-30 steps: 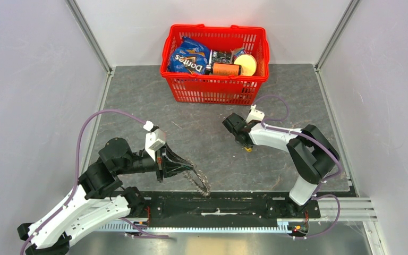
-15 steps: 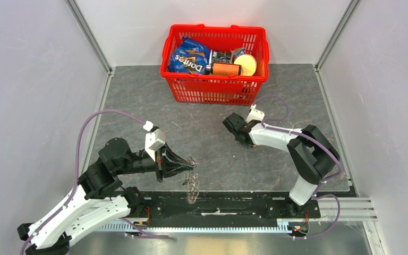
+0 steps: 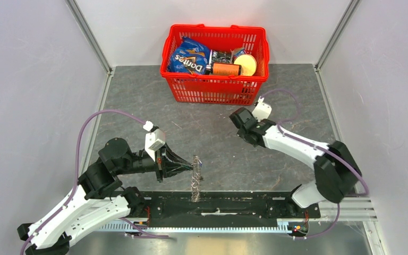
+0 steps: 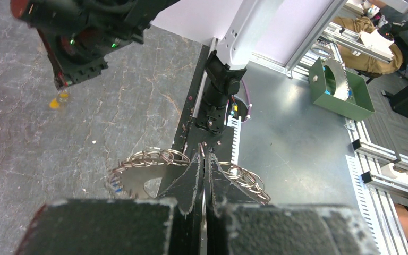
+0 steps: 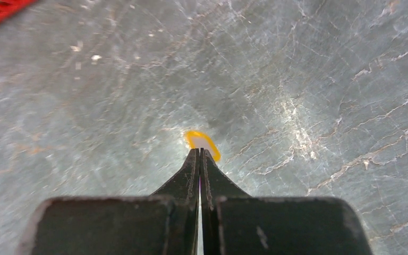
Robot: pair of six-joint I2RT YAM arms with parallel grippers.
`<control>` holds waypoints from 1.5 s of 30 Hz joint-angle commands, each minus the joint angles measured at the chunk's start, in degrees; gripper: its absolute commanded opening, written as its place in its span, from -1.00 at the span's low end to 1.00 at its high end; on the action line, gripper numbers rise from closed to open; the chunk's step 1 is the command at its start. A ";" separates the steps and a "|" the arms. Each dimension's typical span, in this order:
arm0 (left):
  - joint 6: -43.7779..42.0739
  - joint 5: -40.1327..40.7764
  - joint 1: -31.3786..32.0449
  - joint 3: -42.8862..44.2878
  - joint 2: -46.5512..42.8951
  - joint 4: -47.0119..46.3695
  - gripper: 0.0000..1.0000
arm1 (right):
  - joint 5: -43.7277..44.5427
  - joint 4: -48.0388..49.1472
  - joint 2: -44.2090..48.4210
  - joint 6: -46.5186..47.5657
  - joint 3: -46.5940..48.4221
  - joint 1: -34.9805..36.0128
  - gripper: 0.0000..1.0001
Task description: Put the keys on the keyring
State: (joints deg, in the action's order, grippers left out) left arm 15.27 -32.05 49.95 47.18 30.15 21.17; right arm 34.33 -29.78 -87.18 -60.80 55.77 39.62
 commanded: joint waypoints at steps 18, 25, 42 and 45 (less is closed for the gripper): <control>1.73 -5.02 -0.12 -0.07 1.49 -9.04 -0.96 | -29.83 2.75 39.37 27.76 -1.45 -0.07 -1.00; 2.35 -6.06 -0.13 0.28 1.95 -10.81 -0.96 | -49.68 -4.07 39.51 37.44 8.77 -0.13 -1.00; 4.62 -10.81 -0.12 0.24 4.71 -18.79 -0.96 | -84.06 -7.13 34.91 49.64 18.79 0.08 -1.00; 5.12 -11.01 -0.14 0.52 5.21 -19.99 -0.95 | -87.48 -7.12 34.20 50.05 19.99 0.27 -1.00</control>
State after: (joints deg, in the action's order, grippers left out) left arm 17.96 -41.08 49.95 46.78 34.94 7.70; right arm -43.99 -37.32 -52.42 -13.72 72.05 39.59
